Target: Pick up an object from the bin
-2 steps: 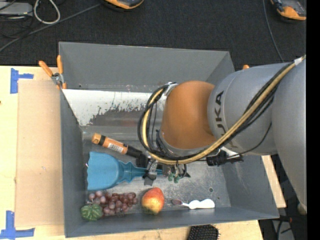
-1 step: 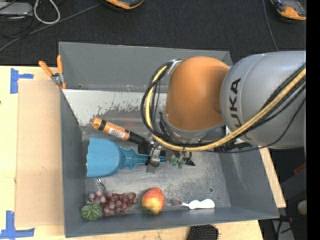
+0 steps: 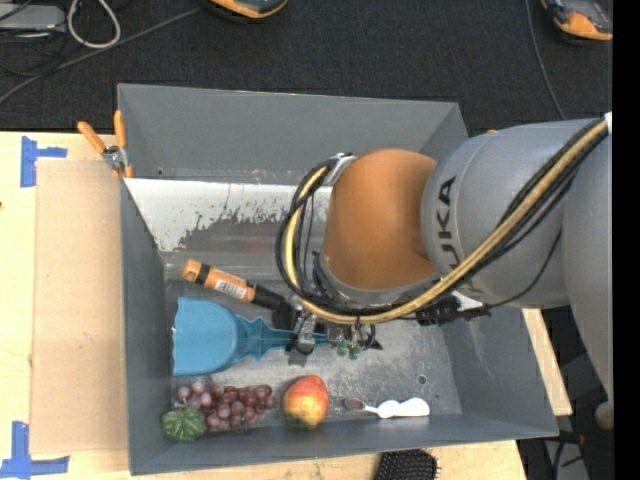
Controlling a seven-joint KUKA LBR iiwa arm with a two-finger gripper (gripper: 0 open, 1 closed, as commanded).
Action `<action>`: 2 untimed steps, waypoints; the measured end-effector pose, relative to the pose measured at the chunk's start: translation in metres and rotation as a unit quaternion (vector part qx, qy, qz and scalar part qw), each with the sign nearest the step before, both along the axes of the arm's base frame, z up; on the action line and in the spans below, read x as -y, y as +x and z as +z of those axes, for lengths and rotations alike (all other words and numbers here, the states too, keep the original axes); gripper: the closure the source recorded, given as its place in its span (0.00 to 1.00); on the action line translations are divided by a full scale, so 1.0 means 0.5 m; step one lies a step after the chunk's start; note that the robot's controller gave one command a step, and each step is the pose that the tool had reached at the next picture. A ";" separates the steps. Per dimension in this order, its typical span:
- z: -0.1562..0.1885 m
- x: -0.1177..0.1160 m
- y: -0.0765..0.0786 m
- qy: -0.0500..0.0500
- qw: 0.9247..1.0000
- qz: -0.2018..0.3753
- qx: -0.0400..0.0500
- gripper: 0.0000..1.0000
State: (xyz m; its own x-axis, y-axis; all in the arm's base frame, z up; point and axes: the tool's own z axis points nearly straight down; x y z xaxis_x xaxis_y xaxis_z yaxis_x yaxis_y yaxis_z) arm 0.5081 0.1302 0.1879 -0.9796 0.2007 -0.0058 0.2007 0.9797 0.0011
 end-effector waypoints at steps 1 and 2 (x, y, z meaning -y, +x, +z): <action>-0.105 0.011 0.012 0.001 1.000 -0.029 0.002 1.00; -0.048 0.005 -0.005 -0.001 1.000 0.012 -0.005 1.00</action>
Offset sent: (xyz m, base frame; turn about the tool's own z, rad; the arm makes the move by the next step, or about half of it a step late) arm -0.0039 0.0011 0.0263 -0.1530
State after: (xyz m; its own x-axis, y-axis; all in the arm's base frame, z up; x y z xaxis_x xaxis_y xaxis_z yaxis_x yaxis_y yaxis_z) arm 0.5056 0.1277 0.1638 -0.9843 0.1767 0.0029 0.1767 0.9843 -0.0030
